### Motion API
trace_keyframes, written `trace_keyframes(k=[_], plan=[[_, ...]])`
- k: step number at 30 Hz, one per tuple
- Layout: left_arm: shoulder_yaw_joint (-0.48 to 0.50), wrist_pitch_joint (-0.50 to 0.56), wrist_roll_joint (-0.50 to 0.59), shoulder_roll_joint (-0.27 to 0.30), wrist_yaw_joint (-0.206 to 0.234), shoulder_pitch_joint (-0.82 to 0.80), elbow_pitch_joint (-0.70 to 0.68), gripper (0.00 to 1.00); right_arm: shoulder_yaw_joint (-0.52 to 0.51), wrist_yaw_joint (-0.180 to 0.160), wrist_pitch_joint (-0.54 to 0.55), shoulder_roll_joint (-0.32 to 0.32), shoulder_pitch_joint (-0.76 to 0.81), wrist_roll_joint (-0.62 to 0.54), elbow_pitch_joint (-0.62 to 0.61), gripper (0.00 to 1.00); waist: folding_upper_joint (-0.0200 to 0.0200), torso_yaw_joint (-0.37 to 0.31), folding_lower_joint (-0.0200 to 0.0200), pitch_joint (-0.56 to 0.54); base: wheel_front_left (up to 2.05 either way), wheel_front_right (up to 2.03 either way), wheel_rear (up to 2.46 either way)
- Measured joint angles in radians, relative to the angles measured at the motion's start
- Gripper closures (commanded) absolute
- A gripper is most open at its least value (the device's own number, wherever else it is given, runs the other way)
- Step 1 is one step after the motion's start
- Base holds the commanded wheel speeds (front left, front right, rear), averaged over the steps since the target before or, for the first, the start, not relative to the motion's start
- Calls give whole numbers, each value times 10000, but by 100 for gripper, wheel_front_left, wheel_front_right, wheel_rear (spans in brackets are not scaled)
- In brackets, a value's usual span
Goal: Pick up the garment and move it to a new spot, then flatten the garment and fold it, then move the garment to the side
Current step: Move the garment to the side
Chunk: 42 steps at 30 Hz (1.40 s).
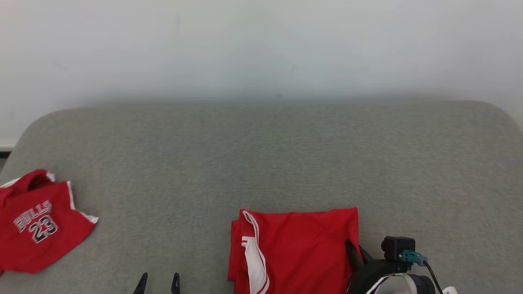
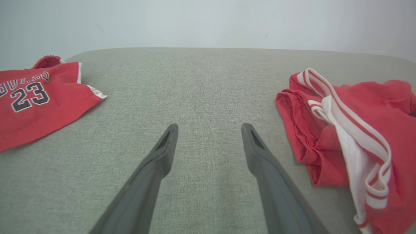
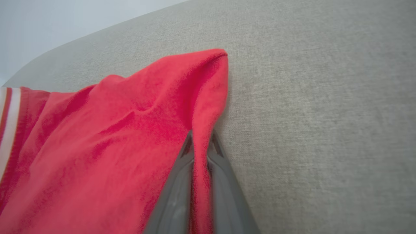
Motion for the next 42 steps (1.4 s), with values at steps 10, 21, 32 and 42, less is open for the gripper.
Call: trace_keyframes(k=[10, 21, 32, 42], plan=[[-554, 0, -445, 2, 167, -157, -128, 0, -46, -6, -151, -134, -231, -357, 270, 100, 0, -1937, 0, -162, 0, 0, 0], [-1045, 0, -698, -2, 345, -649, -180, 0, 15, -8, -180, -238, -264, -370, 75, 100, 0, -4390, 0, -117, 0, 0, 0], [-1231, 0, -665, -6, 336, -759, -190, 0, 13, -8, -180, -173, -440, -370, -88, 100, 1, -5530, 1, 196, 0, 0, 0], [-1179, 0, -328, -6, 186, -807, -259, 0, 77, -8, -96, -144, -1139, -581, -257, 100, 0, -4987, 2, 412, 0, 0, 0]])
